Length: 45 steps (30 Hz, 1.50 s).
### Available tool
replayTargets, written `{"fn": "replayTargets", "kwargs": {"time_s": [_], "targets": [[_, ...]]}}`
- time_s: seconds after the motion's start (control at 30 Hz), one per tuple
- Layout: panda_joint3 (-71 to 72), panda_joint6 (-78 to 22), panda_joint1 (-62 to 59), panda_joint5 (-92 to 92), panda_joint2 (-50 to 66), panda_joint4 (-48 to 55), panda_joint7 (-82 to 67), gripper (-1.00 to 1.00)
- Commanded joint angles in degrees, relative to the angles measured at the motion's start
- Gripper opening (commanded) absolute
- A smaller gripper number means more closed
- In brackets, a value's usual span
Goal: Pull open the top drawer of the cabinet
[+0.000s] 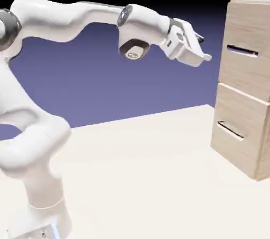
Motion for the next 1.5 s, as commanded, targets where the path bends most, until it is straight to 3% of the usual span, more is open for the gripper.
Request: {"fn": "replayTargets", "kwargs": {"time_s": [0.0,1.2,1.47], "targets": [[1.6,-0.1,-1.7,2.5,0.0,1.1,-0.6,0.0],[58.3,-3.5,-62.6,92.2,-1.5,40.0,-21.0,0.0],[68.5,-0.4,-76.0,88.7,-6.5,52.8,-14.1,0.0]]}}
